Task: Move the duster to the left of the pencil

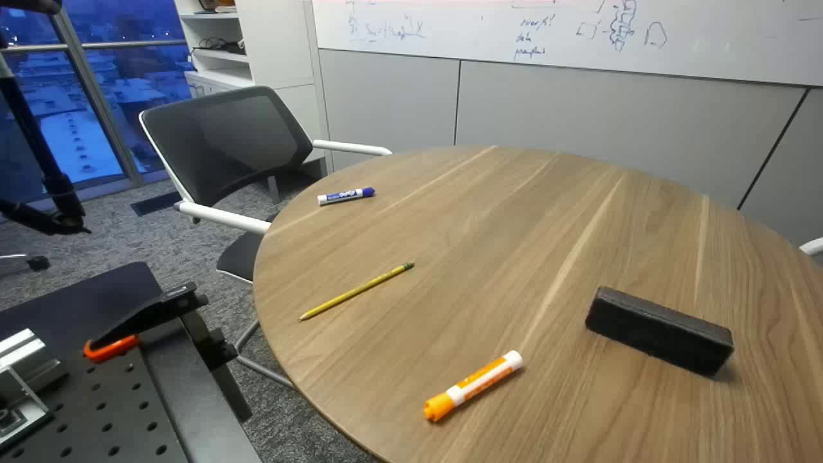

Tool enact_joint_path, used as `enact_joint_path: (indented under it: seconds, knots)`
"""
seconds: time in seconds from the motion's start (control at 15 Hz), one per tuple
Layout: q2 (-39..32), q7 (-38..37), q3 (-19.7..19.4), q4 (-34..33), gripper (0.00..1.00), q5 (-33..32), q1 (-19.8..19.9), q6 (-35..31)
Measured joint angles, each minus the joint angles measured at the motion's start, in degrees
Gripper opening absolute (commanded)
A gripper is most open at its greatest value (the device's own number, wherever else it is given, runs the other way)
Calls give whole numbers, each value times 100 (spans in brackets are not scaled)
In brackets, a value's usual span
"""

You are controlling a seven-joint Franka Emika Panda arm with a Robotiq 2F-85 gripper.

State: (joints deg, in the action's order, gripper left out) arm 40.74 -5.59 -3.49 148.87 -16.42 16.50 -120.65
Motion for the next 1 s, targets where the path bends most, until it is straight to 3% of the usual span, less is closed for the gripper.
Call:
enact_joint_path:
  seconds: [0.6,1.0]
  knots:
    - [-45,-41,6,-19,100,6,-22,0]
    - [-1332,-927,246,-753,100,68,-214,-236]
